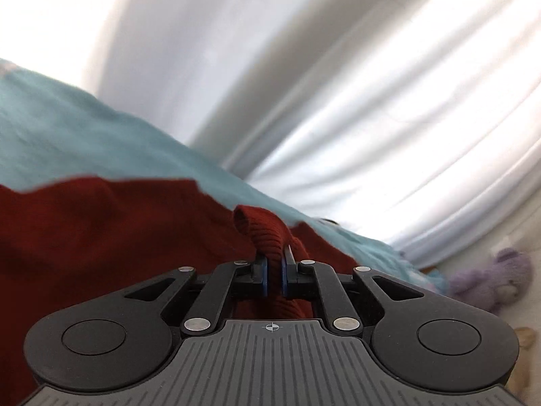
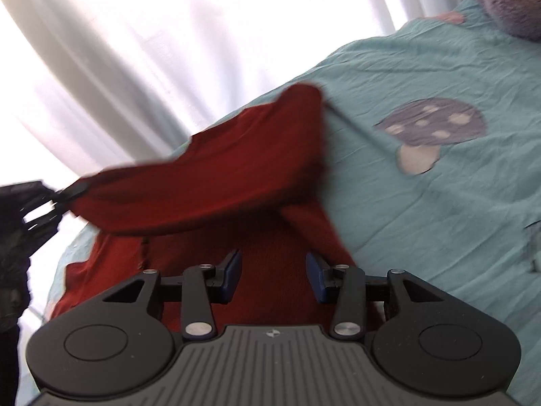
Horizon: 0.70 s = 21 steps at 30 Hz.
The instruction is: Fold small clothes
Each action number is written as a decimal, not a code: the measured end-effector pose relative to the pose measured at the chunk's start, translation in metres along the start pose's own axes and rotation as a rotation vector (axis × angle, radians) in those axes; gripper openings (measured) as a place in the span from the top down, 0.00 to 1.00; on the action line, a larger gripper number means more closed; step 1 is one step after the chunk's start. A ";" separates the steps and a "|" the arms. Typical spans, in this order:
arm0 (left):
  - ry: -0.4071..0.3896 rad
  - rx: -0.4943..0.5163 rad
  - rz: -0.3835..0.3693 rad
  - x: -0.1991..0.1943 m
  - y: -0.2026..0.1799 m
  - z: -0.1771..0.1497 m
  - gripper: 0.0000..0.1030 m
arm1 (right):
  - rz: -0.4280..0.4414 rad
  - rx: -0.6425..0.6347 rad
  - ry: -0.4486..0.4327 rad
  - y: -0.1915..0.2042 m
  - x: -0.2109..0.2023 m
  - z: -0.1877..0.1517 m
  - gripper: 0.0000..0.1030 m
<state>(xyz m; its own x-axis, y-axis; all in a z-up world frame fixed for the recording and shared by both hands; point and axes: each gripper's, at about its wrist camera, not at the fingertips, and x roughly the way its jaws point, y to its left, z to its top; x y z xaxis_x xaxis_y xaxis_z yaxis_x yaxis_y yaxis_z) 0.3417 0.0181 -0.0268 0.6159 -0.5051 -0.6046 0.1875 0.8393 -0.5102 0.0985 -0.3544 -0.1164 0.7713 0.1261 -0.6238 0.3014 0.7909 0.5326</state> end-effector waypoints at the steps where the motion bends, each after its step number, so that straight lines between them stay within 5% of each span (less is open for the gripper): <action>1: -0.021 0.022 0.064 -0.007 0.009 0.002 0.91 | -0.009 0.006 -0.002 -0.003 -0.002 0.004 0.59; 3: -0.007 -0.003 0.127 -0.012 0.031 0.003 0.91 | -0.009 0.011 -0.011 -0.006 -0.005 0.013 0.59; 7: 0.036 -0.077 0.138 -0.010 0.060 -0.010 0.91 | -0.014 -0.003 -0.066 -0.001 -0.006 0.041 0.49; 15: 0.047 0.002 0.116 0.004 0.039 -0.022 0.91 | -0.094 -0.182 0.009 0.045 0.066 0.087 0.46; 17: 0.048 0.022 0.116 0.004 0.037 -0.022 0.91 | -0.156 -0.246 0.020 0.054 0.083 0.089 0.51; 21: 0.051 0.043 0.122 0.002 0.037 -0.021 0.91 | -0.234 -0.334 0.038 0.063 0.103 0.088 0.87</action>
<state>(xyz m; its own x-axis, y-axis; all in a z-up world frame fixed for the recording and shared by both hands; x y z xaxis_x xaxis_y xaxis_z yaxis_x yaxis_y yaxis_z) 0.3340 0.0434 -0.0597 0.5969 -0.4078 -0.6910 0.1474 0.9023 -0.4051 0.2465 -0.3446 -0.0971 0.6809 -0.0630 -0.7297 0.2623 0.9512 0.1626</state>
